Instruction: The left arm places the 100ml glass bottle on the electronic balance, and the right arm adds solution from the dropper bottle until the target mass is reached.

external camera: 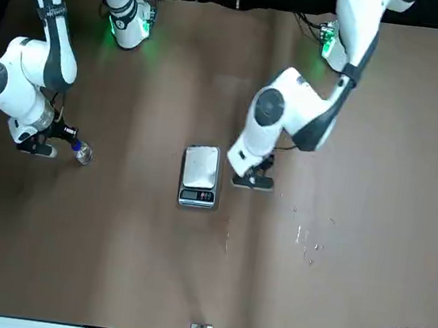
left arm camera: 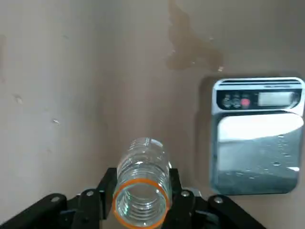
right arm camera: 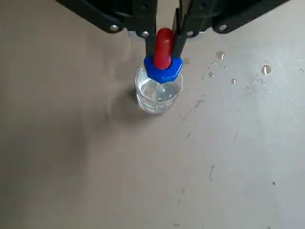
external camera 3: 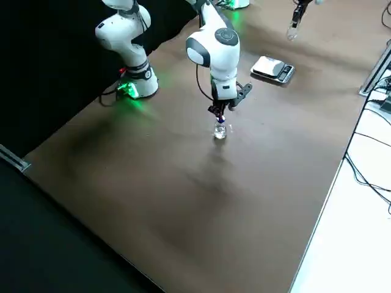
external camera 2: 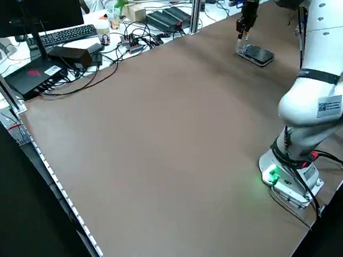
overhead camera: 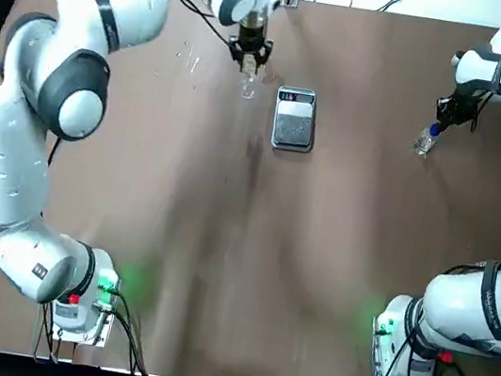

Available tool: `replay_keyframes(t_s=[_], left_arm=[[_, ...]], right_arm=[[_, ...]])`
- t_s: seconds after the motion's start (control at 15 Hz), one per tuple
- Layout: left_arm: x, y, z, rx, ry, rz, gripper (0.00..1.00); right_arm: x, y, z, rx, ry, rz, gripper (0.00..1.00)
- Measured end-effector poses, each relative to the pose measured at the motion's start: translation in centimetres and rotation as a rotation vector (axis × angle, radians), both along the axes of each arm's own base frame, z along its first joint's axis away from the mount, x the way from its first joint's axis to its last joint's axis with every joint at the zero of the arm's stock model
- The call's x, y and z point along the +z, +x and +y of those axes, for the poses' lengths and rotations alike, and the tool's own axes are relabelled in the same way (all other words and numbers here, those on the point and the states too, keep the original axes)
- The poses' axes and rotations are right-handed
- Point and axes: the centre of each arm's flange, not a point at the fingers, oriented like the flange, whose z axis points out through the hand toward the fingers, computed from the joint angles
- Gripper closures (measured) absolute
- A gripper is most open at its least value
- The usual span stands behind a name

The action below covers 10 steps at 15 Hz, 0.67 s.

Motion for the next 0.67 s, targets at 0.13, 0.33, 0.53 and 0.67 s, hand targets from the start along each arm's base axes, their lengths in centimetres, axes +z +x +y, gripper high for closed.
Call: replay_keyframes(t_s=[0.13, 0.33, 0.53, 0.67], left_arm=[[-0.7, -1.3, -2.9, 0.000, 0.006, -0.009, 0.52], [-1.6, -3.0, -7.0, 0.012, 0.014, -0.032, 0.52], [-2.0, -3.9, -11.2, 0.018, -0.018, -0.056, 0.52], [-2.6, -4.4, -12.4, 0.019, -0.026, -0.059, 0.52]], right_arm=[[0.0, 0.0, 0.0, 0.001, 0.000, 0.000, 0.83], [0.0, 0.0, 0.0, 0.001, 0.000, 0.000, 0.85], [0.0, 0.0, 0.0, 0.001, 0.000, -0.001, 0.89], [0.0, 0.0, 0.0, 0.001, 0.000, -0.001, 0.91]])
